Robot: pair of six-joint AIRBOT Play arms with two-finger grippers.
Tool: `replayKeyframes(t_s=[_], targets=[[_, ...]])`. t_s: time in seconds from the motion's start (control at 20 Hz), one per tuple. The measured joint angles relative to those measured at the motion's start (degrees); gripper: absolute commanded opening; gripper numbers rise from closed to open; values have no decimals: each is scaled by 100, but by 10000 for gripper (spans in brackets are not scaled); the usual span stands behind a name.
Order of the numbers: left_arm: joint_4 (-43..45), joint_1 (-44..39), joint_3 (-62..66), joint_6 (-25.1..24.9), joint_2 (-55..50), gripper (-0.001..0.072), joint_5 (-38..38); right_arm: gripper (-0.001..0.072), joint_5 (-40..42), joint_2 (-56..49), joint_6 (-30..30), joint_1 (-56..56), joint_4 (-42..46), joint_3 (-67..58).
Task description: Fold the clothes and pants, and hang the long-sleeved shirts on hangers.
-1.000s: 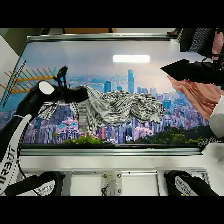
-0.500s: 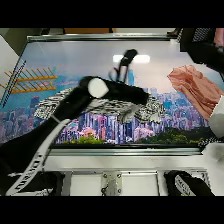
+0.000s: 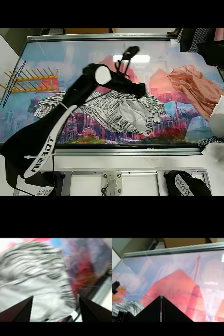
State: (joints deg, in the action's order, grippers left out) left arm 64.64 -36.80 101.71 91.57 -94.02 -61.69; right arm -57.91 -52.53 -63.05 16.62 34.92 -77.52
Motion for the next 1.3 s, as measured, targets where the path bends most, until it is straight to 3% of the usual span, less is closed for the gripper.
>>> replayKeyframes(t_s=[0.25,0.65,1.05,1.3], targets=[[551,354,-975,450,-87,590,-575,13,-352,20,0,-9,173,0],[1325,-140,-1952,1488,-164,590,-4,12,-844,22,-33,-24,459,111],[1508,-273,-1604,1971,-299,591,205,12,-1054,22,-175,-33,498,310],[1867,-468,-997,2011,-903,590,-667,13,-1226,24,-195,-57,501,326]])
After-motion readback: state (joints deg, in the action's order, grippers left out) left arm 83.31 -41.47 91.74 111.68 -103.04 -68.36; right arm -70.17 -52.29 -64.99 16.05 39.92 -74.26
